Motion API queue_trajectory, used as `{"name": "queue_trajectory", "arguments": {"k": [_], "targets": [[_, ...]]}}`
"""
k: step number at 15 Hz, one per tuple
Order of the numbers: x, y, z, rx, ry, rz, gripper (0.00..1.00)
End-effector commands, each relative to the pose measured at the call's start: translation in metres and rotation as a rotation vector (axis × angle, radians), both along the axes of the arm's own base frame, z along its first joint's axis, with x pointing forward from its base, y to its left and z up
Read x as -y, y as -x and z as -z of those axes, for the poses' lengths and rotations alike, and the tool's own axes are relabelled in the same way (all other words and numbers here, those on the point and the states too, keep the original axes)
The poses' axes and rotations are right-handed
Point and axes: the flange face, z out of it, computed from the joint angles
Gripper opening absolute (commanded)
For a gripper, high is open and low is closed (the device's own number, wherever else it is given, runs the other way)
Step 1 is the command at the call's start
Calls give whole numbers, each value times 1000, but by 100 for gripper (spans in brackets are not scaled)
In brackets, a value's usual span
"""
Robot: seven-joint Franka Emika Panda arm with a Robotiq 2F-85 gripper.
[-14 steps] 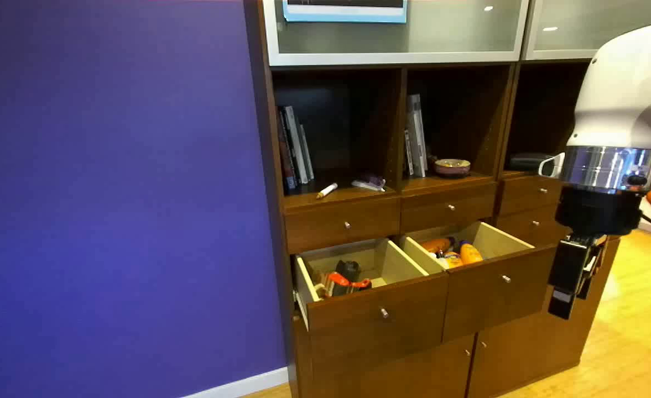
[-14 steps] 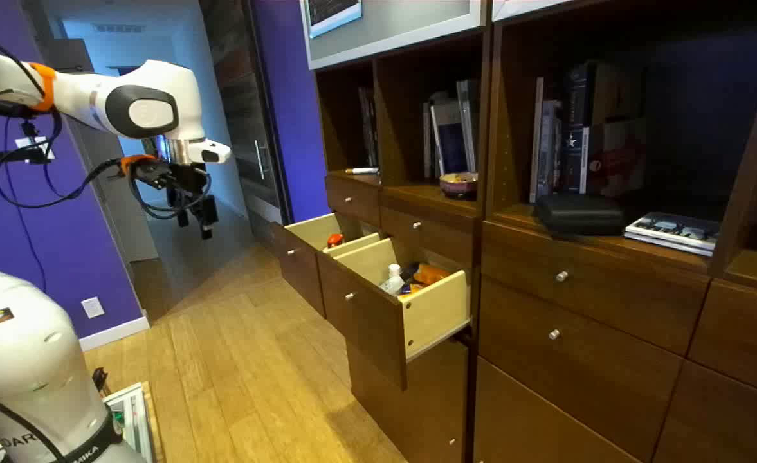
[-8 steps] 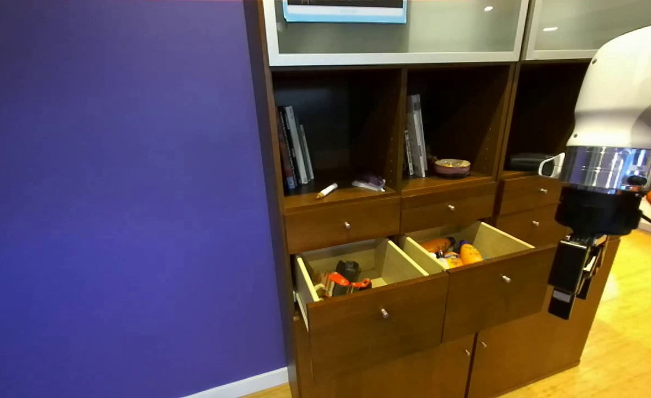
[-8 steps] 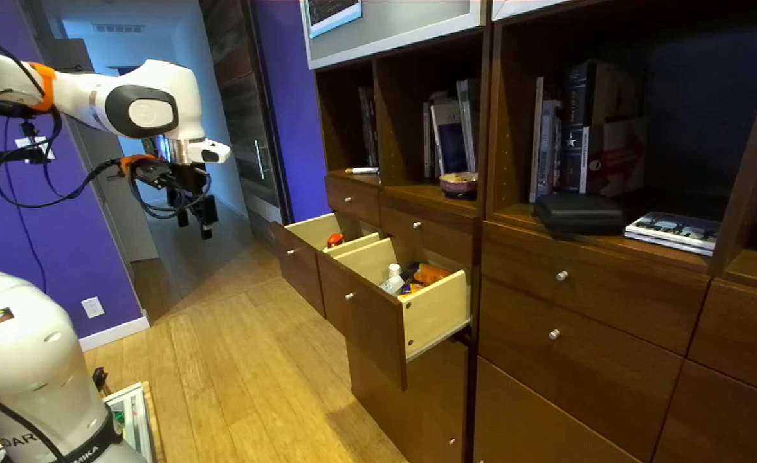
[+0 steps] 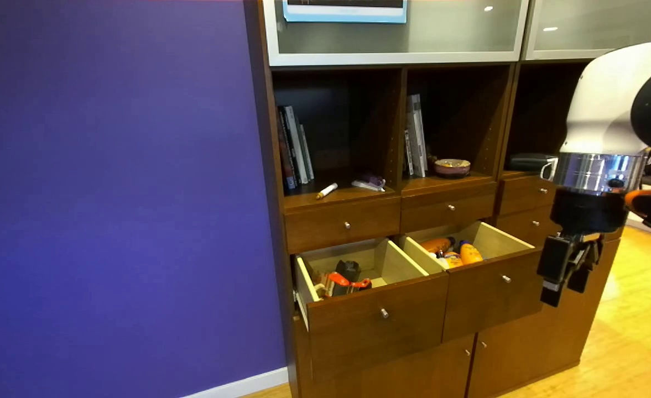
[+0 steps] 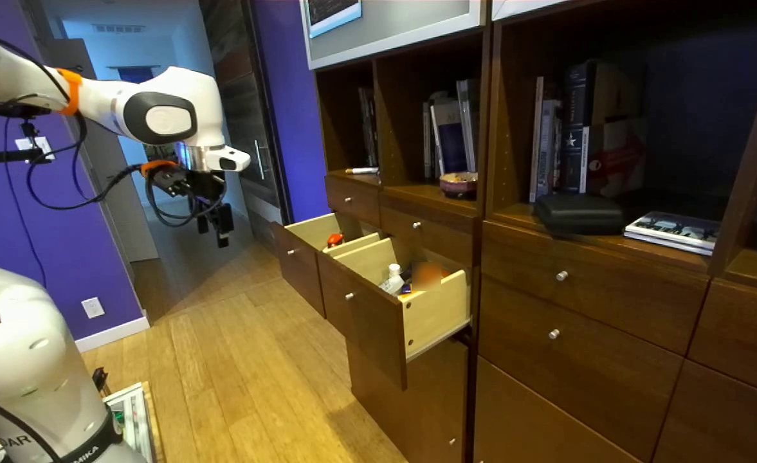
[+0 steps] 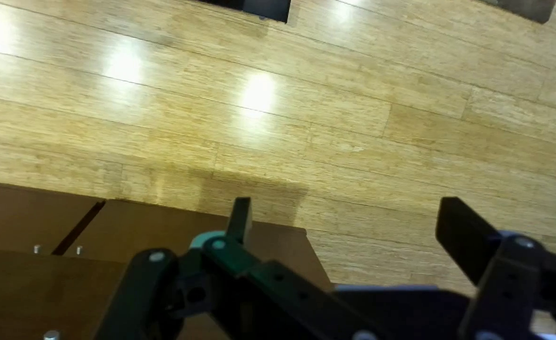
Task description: Close the open drawer on the right
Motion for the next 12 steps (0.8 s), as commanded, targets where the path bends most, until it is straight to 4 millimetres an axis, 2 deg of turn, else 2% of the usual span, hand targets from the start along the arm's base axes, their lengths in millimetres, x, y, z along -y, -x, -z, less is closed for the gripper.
{"name": "queue_trajectory", "arguments": {"k": [1, 6, 12], "targets": [[31, -29, 30, 21, 54, 88, 100], [75, -61, 76, 73, 113, 169, 100], [127, -87, 118, 144, 155, 274, 100]]}}
